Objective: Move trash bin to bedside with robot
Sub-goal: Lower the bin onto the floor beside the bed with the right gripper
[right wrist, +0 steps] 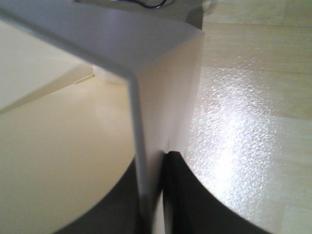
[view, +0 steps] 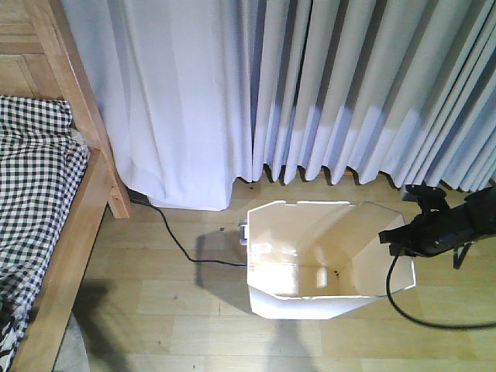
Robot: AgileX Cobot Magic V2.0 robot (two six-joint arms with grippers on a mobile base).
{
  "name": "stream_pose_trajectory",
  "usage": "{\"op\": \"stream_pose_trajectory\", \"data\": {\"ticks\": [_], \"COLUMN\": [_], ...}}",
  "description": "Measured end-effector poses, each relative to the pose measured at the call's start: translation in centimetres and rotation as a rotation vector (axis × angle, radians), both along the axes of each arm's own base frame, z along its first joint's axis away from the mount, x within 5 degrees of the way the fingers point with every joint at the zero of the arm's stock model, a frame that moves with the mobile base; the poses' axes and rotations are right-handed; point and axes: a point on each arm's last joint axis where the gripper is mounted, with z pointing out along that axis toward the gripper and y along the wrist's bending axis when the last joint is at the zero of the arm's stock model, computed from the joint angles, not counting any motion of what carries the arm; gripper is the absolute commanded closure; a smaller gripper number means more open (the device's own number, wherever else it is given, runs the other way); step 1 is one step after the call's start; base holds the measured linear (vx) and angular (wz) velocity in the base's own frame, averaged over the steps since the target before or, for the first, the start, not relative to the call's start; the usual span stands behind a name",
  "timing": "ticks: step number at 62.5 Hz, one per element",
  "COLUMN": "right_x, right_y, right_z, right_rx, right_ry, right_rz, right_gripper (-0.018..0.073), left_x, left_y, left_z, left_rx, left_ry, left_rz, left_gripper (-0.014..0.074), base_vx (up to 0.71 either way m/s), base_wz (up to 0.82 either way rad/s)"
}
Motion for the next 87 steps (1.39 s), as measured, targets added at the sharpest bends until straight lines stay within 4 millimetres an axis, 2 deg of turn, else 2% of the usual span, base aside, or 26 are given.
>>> {"op": "stream_pose_trajectory", "data": {"ticks": [12,31,49,61,87], "right_x": [1.5,2.5,4.0,4.8,6.4], "right_y": [-0.3,-0.2,-0.8,-1.0,-0.9], "right_z": [-3.9,-10.7,-15.5,-17.5,-18.4], "right_rx": [0.014,0.072,0.060,0.058,0.077], "right_ry": [0.025,0.084,0.076,0.086,0.112], "right_rz": [-0.008,-0.034,-0.082,-0.105,-0.038], "right_gripper": [0.0562,0.0553,0.0540,0.0509,0.0382], "left_x": [0.0,0.0,0.0,0.0,0.0], "left_y": [0.0,0.0,0.0,0.0,0.0], "left_z": [0.0,0.0,0.0,0.0,0.0], "left_rx": [0.000,0.000,0.000,0.000,0.000], "left_ry": [0.000,0.000,0.000,0.000,0.000], "left_rz": [0.000,0.000,0.000,0.000,0.000], "left_gripper": [0.0602,0.0602,0.0602,0.0602,0.0602], "base_vx": [0.00,0.00,0.00,0.00,0.00], "base_wz": [0.00,0.00,0.00,0.00,0.00]}}
